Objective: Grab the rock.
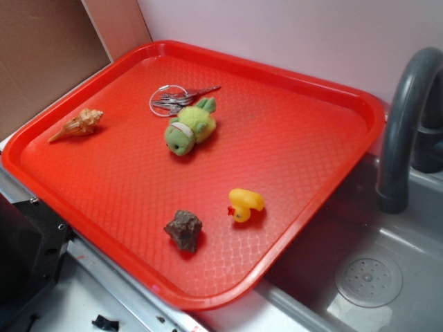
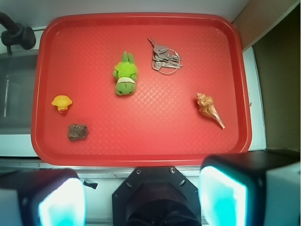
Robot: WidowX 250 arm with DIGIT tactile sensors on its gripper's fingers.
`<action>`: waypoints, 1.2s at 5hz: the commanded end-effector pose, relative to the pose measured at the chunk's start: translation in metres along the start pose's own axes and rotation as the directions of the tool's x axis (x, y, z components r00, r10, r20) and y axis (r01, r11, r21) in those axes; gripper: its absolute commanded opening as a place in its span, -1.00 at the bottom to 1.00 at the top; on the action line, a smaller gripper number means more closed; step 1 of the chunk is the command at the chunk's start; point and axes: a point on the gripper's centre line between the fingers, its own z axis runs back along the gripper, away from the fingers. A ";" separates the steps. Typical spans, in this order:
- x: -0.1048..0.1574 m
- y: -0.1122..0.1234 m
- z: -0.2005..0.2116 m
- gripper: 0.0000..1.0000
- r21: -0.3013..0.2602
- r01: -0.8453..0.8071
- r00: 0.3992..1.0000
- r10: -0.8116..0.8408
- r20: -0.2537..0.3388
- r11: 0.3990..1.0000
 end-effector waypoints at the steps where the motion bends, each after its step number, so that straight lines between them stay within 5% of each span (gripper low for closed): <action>1: 0.000 0.000 0.000 1.00 0.000 0.000 1.000 0.000 0.000 1.000; 2: 0.008 -0.017 -0.013 1.00 0.003 0.250 0.968 -0.250 0.001 0.968; 3: 0.021 -0.038 -0.030 1.00 -0.015 0.481 0.877 -0.481 0.013 0.877; 4: 0.026 -0.054 -0.046 1.00 -0.072 0.677 0.733 -0.680 -0.014 0.732; 6: 0.016 -0.089 -0.095 1.00 -0.153 0.936 0.323 -0.946 0.009 0.318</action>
